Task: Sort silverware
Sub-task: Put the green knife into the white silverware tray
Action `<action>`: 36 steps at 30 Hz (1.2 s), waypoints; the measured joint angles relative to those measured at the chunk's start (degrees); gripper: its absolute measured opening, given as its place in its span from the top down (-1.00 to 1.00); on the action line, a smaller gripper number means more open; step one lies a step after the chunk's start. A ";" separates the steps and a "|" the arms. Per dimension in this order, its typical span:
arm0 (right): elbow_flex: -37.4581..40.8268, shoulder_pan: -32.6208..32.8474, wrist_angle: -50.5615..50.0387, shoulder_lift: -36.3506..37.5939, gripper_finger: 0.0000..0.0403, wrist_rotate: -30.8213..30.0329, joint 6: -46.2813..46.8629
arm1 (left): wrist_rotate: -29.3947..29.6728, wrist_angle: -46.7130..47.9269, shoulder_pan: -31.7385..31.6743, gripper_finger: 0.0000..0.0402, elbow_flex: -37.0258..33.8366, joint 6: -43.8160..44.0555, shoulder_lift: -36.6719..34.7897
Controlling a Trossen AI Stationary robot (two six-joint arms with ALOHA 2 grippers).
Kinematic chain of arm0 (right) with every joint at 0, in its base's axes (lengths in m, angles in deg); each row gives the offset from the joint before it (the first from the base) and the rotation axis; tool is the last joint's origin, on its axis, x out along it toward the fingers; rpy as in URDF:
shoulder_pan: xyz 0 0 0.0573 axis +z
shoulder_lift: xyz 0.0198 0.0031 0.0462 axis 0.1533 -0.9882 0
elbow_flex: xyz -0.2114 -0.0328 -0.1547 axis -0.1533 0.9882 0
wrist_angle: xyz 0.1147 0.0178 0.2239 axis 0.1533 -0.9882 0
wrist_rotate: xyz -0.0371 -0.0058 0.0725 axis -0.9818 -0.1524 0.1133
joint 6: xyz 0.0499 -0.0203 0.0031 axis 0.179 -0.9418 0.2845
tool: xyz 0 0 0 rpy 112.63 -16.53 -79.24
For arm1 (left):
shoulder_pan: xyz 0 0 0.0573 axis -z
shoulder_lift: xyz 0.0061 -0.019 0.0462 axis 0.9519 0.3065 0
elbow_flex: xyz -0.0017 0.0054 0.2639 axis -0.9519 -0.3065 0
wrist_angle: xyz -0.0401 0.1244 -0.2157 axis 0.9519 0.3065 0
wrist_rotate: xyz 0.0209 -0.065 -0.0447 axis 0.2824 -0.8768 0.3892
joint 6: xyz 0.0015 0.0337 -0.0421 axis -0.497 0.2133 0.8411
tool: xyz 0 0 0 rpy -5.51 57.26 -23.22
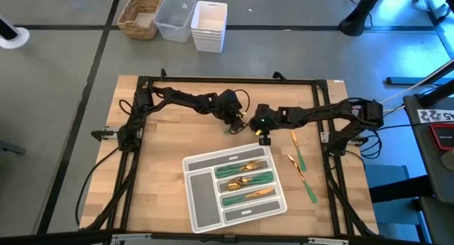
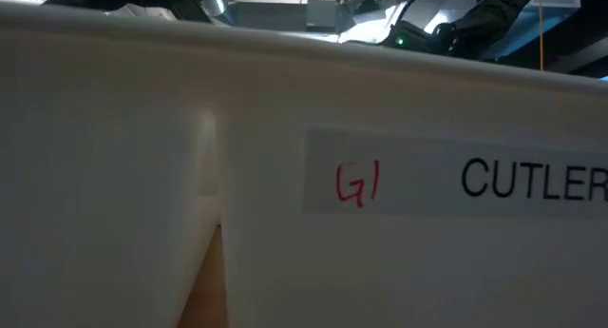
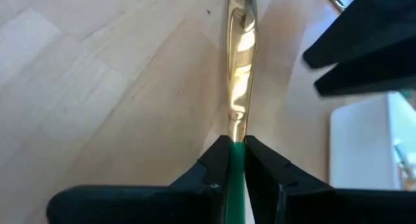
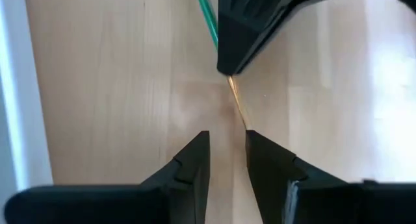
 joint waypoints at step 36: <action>-0.04 12.15 -19.90 38.88 0.51 -11.11 7.78 | -10.65 4.69 22.81 0.86 0.08 9.98 -11.27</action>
